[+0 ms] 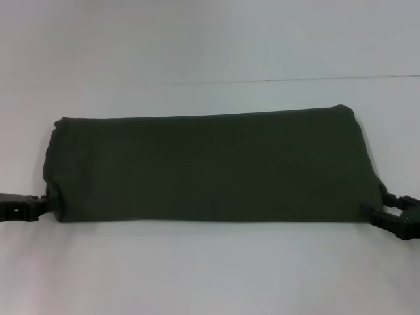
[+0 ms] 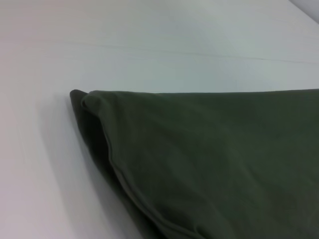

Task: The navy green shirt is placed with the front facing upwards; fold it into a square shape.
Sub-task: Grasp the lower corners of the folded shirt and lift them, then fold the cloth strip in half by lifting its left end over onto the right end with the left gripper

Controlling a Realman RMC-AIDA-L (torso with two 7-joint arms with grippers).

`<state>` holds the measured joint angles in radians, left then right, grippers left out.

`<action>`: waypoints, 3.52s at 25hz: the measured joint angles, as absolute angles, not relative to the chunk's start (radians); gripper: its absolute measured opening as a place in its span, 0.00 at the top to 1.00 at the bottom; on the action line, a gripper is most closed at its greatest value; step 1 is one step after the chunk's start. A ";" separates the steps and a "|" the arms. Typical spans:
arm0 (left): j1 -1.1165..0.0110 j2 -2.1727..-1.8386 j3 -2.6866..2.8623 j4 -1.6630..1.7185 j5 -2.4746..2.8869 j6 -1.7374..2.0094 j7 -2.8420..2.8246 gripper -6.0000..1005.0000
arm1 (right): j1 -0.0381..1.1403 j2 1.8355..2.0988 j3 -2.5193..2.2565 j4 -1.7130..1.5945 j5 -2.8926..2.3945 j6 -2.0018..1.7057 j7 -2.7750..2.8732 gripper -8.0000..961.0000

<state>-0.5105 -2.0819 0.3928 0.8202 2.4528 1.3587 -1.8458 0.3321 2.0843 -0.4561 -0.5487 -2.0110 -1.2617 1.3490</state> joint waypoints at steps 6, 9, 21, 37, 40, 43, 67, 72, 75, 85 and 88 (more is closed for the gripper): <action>-0.514 -2.081 0.393 0.819 2.453 1.358 -1.845 0.97 | 0.361 2.085 -0.479 -0.534 -2.052 -1.226 1.369 0.24; -0.517 -2.081 0.393 0.817 2.453 1.357 -1.845 0.97 | 0.371 2.085 -0.480 -0.531 -2.079 -1.230 1.368 0.24; -0.517 -2.080 0.393 0.816 2.453 1.380 -1.810 0.97 | 0.372 2.086 -0.480 -0.538 -2.088 -1.222 1.371 0.61; -0.437 -2.085 0.370 0.906 2.453 1.548 -1.712 0.97 | 0.256 2.086 -0.455 -0.605 -2.082 -1.370 1.319 0.98; -0.417 -2.093 0.370 0.930 2.453 1.588 -1.700 0.97 | 0.232 2.086 -0.447 -0.611 -2.082 -1.401 1.300 0.98; -0.398 -2.101 0.369 0.955 2.453 1.615 -1.695 0.97 | 0.217 2.086 -0.439 -0.612 -2.084 -1.419 1.287 0.97; -0.367 -2.107 0.340 0.975 2.469 1.670 -1.673 0.96 | 0.201 2.081 -0.413 -0.619 -2.084 -1.499 1.249 0.96; -0.367 -2.107 0.330 0.974 2.471 1.673 -1.675 0.89 | 0.201 2.074 -0.388 -0.646 -2.087 -1.519 1.248 0.92; -0.367 -2.104 0.301 0.974 2.466 1.668 -1.679 0.81 | 0.199 2.074 -0.387 -0.658 -2.088 -1.519 1.250 0.81; -0.378 -2.091 0.175 0.968 2.373 1.645 -1.696 0.45 | 0.196 2.071 -0.272 -0.707 -2.087 -1.521 1.248 0.41; -0.383 -2.097 0.176 0.953 2.307 1.637 -1.702 0.39 | 0.206 2.072 -0.203 -0.713 -2.080 -1.523 1.242 0.35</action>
<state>-0.3827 -2.0965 0.1762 0.9530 2.3070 1.6374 -1.7024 0.2060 2.0718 -0.2028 -0.7131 -2.0802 -1.5225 1.2423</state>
